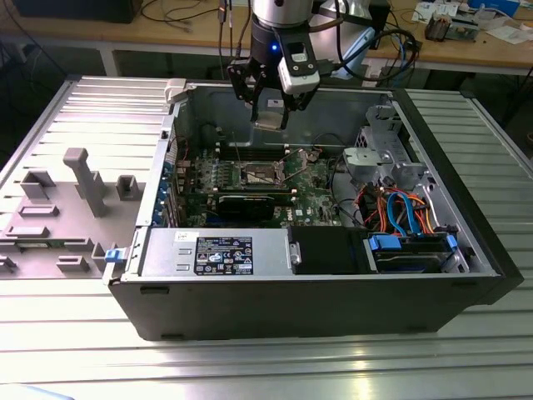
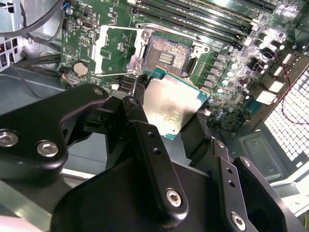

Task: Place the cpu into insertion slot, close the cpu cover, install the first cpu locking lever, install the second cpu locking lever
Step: 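Place the cpu into insertion slot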

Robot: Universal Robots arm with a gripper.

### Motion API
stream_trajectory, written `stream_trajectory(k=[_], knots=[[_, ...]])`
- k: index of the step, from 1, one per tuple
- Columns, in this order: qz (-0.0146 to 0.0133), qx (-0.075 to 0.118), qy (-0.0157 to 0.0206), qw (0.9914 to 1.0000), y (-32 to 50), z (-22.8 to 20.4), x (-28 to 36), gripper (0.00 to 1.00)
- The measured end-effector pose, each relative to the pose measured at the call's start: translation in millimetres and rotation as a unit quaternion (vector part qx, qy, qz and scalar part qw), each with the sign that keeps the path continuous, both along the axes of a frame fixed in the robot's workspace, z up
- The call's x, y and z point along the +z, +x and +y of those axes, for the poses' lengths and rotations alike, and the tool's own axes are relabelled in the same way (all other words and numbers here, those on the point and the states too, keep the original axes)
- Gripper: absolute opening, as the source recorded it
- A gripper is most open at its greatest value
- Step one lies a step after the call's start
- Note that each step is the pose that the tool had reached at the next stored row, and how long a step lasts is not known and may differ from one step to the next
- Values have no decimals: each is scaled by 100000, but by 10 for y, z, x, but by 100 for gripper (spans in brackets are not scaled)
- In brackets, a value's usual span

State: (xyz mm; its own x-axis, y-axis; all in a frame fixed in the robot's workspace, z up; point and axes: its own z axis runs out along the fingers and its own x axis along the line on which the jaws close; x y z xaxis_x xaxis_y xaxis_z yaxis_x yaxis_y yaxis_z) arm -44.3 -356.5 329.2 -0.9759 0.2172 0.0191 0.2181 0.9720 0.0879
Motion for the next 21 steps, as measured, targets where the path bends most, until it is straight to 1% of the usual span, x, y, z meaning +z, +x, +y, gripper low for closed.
stream_trajectory(k=[12,21], knots=[[-1,-1424,-16,99990,0,0,-2,55],[0,-2641,-30,99965,0,0,-4,55]])
